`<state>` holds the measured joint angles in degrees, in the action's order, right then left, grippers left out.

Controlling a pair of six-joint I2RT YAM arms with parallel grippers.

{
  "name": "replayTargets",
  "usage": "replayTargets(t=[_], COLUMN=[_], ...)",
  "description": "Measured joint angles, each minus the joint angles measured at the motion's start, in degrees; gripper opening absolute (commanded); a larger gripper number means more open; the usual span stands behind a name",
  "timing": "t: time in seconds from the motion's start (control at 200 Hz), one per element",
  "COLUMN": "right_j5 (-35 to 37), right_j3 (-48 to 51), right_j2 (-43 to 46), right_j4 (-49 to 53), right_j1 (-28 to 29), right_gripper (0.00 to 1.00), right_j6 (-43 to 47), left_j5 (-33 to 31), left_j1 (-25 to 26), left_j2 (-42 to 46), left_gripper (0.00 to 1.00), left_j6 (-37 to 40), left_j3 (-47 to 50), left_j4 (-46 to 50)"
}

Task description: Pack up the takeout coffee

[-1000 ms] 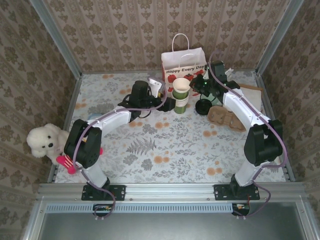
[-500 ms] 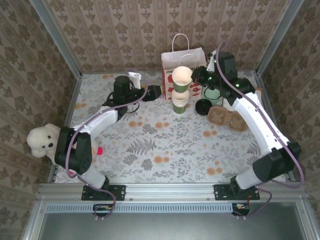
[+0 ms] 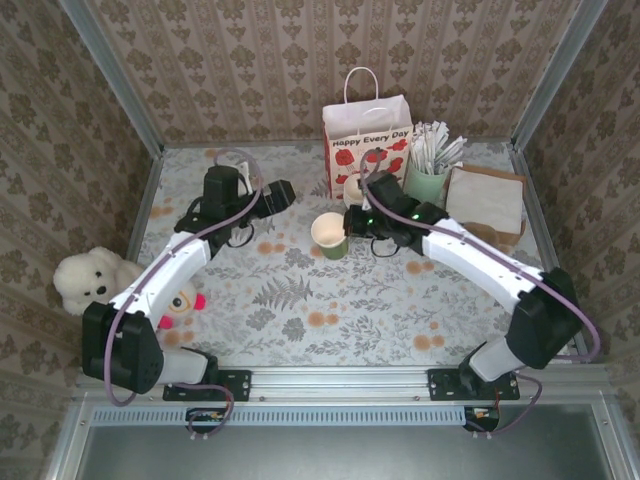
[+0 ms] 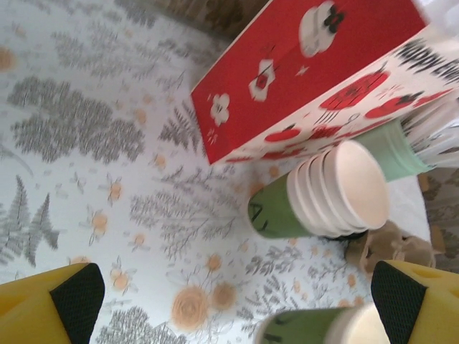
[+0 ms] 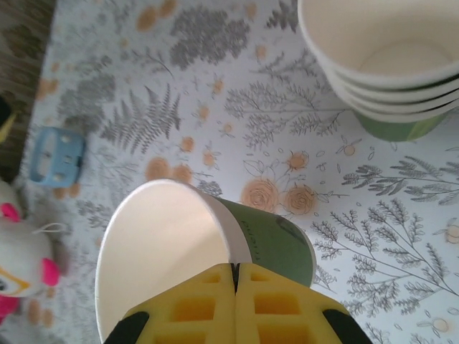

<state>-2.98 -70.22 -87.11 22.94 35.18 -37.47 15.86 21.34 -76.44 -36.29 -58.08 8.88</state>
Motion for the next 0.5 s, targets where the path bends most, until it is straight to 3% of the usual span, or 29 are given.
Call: replayTargets(t=[0.5], right_j5=[1.5], right_j3=[5.6], right_j2=[-4.4], right_j4=[-7.9], right_j1=[0.7], right_gripper=[0.00], right_j6=[-0.2], left_j5=[0.0], left_j1=[6.5], left_j2=[-3.8], left_gripper=[1.00], left_j6=[-0.2], left_j3=[1.1], left_j4=[2.4])
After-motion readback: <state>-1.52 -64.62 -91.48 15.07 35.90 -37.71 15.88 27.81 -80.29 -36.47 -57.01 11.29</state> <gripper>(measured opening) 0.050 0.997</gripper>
